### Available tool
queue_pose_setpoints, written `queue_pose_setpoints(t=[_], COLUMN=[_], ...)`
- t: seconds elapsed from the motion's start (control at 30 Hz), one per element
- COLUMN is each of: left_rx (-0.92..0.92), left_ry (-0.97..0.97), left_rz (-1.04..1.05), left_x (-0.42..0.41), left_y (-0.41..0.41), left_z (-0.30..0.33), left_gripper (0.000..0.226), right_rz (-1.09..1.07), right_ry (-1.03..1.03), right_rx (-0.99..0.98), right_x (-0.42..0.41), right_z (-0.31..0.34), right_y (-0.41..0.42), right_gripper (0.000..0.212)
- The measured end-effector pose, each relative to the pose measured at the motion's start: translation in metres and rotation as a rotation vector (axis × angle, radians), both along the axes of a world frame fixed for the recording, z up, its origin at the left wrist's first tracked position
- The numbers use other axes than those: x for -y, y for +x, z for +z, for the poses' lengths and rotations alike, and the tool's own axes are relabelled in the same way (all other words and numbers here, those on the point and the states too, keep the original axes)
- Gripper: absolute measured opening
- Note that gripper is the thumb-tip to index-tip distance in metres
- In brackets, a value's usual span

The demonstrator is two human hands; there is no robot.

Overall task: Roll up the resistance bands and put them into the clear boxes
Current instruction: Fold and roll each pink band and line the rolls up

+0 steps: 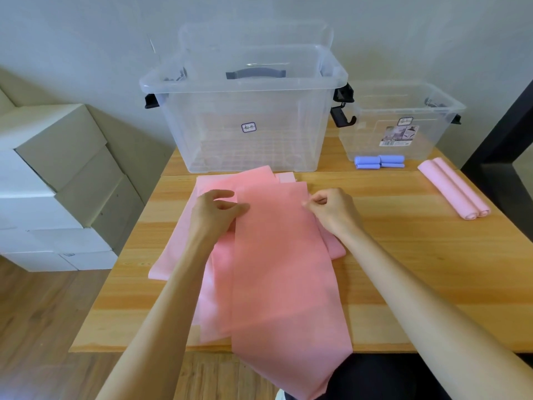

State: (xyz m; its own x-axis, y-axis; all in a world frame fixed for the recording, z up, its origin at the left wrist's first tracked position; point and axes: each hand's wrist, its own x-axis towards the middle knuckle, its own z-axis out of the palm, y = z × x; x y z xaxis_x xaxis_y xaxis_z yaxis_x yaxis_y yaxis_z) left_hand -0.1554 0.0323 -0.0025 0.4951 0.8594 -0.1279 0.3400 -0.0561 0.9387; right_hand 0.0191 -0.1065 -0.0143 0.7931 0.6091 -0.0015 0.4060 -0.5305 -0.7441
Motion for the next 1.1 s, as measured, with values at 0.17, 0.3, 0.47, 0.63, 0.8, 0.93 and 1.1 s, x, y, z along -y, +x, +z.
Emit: queue_pose_setpoints(t=[0.17,0.3,0.47,0.63,0.8,0.93,1.1], left_rx=[0.173,0.259,0.330,0.417,0.468,0.502,0.541], left_ry=[-0.088,-0.114,-0.083,-0.117,-0.120,-0.096,-0.058], left_rz=[-0.029,-0.122,-0.171,-0.184,-0.223,-0.265,-0.258], left_x=[0.008,0.021,0.035,0.052,0.072,0.087,0.110], left_y=[-0.008,-0.012,-0.017,-0.027,-0.037,-0.047,-0.053], left_z=[0.007,0.022,0.042,0.061,0.072,0.079,0.092], left_gripper=[0.019,0.011,0.013,0.015,0.014,0.021,0.024], right_rz=[-0.024,0.026,0.057,-0.031,0.170,0.145,0.281], right_ry=[0.035,0.175,0.340,0.376,0.469,0.404,0.572], right_rx=[-0.050,-0.108,-0.630,-0.775,-0.850,-0.737,-0.875], right_x=[-0.004,0.003,0.014,0.027,0.049,0.061,0.082], right_z=[-0.001,0.003,0.018,0.024,0.036,0.043,0.055], right_y=[-0.002,-0.006,-0.014,-0.012,-0.023,-0.031,-0.040], right_gripper=[0.008,0.021,0.029,0.042,0.047,0.055,0.033])
